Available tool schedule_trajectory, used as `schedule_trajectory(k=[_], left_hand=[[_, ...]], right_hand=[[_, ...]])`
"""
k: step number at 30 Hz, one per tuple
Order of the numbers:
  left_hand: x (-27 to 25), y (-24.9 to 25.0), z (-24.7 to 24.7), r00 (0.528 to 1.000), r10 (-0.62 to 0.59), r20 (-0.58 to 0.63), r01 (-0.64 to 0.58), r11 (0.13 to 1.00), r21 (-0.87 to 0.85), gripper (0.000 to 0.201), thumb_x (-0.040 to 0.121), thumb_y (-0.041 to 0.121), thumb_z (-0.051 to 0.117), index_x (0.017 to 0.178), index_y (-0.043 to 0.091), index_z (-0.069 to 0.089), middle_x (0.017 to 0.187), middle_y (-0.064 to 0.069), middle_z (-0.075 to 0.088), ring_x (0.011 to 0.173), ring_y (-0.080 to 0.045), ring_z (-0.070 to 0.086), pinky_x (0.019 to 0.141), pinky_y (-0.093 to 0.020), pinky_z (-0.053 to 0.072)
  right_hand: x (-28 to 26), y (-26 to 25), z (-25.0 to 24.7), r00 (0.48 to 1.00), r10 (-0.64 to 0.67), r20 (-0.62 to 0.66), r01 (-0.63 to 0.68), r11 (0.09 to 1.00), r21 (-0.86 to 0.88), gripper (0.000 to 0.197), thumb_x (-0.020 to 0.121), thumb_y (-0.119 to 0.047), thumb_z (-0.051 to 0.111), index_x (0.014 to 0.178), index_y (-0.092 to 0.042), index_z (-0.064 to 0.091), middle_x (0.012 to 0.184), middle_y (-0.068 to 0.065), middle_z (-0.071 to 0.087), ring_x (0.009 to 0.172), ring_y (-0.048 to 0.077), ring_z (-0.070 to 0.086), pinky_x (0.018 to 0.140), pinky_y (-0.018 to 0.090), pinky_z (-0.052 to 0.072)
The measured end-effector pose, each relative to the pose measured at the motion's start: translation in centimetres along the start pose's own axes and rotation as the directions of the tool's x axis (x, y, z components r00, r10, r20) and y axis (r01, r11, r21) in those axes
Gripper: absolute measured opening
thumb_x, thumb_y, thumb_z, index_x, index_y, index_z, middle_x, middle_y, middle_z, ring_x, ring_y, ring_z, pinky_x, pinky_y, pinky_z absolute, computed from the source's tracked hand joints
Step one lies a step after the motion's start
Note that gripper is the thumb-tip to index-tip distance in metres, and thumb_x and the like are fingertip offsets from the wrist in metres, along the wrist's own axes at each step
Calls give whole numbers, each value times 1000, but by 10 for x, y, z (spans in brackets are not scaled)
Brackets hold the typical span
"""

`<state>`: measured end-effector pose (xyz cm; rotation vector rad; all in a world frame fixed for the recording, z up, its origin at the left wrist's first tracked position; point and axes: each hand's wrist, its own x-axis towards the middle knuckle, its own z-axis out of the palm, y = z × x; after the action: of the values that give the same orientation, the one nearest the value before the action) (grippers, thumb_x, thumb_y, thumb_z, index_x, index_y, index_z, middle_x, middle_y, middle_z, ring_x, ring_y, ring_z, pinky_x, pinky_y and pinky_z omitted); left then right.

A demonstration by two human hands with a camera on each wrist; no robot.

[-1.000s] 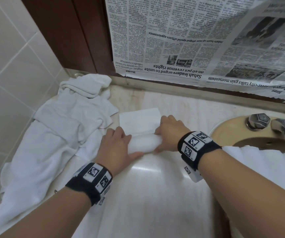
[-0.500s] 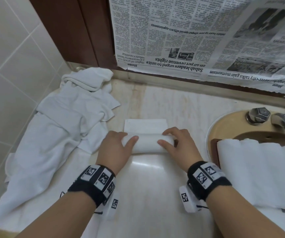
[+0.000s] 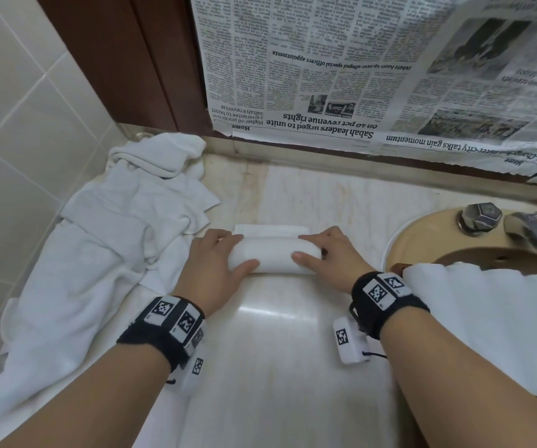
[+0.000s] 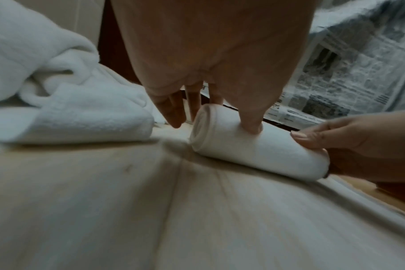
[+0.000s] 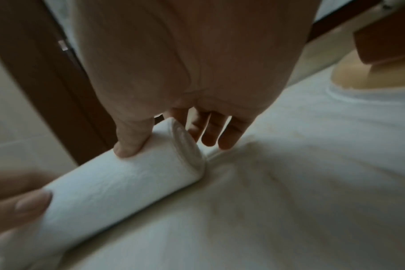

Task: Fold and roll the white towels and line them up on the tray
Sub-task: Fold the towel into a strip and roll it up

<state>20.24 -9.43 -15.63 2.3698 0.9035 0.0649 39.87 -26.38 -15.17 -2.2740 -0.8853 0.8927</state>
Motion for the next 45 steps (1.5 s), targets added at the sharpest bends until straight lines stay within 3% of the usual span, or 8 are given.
schedule_trajectory(k=[5, 9, 13, 20, 24, 29, 39, 45], left_hand=[[28, 6, -2, 996, -94, -1, 93, 990, -105, 51, 99, 55, 56, 137, 22, 65, 133, -6, 57, 127, -27, 46, 112, -37, 36], [46, 18, -9, 981, -187, -50, 175, 966, -191, 34, 92, 50, 68, 118, 28, 64, 113, -1, 70, 105, -22, 63, 93, -36, 50], [53, 28, -10, 985, -125, -119, 116, 990, -78, 23, 96, 44, 66, 100, 21, 69, 102, -1, 70, 95, -19, 62, 80, -31, 45], [39, 10, -4, 1000, 15, 4, -15, 999, 32, 63, 94, 64, 54, 144, 25, 55, 143, -2, 54, 128, -26, 51, 109, -41, 44], [52, 11, -14, 996, -72, 61, 55, 969, 242, 61, 95, 75, 35, 146, 43, 42, 122, -12, 55, 109, -34, 53, 92, -43, 49], [86, 14, -25, 942, -183, 281, 200, 979, -32, 50, 95, 72, 40, 134, 42, 46, 109, -9, 68, 79, -30, 72, 79, -42, 61], [54, 21, -12, 900, -297, 320, 436, 578, -690, 16, 96, 51, 59, 111, 54, 64, 132, 4, 54, 114, -24, 62, 83, -45, 64], [14, 23, -7, 931, -187, 315, 361, 329, -872, 56, 90, 38, 75, 138, 51, 50, 137, 0, 53, 119, -30, 62, 91, -56, 59]], right_hand=[[8, -10, 3, 986, 72, -149, -41, 979, 197, 35, 95, -49, 62, 127, -43, 51, 110, -5, 55, 96, 16, 61, 83, 35, 52], [7, -22, 14, 940, -4, -341, -23, 997, -76, 22, 100, -46, 54, 110, -28, 62, 112, -4, 59, 98, 19, 62, 78, 30, 44], [8, -16, 14, 979, -35, -201, 6, 989, -144, 61, 88, -50, 72, 139, -21, 57, 148, -8, 39, 125, 14, 52, 103, 25, 39], [38, -21, -21, 1000, 16, -3, -16, 984, -180, 61, 82, -53, 77, 135, -30, 58, 126, -4, 49, 109, 21, 59, 89, 36, 53], [52, -22, -34, 991, 106, 78, -112, 992, 65, 50, 79, -51, 82, 120, -28, 65, 112, 0, 62, 87, 28, 69, 57, 38, 63], [65, -26, -36, 973, 190, 134, -219, 942, 255, 46, 78, -49, 83, 109, -18, 70, 97, 12, 73, 75, 35, 76, 71, 48, 64], [-2, -25, 1, 958, 287, 12, -250, 811, 529, 43, 67, -33, 94, 99, -14, 73, 103, 11, 73, 89, 27, 74, 76, 47, 64], [-80, -26, 18, 958, 246, -147, -120, 811, 573, 41, 69, -32, 92, 102, -24, 69, 109, 4, 67, 94, 19, 69, 76, 35, 63]])
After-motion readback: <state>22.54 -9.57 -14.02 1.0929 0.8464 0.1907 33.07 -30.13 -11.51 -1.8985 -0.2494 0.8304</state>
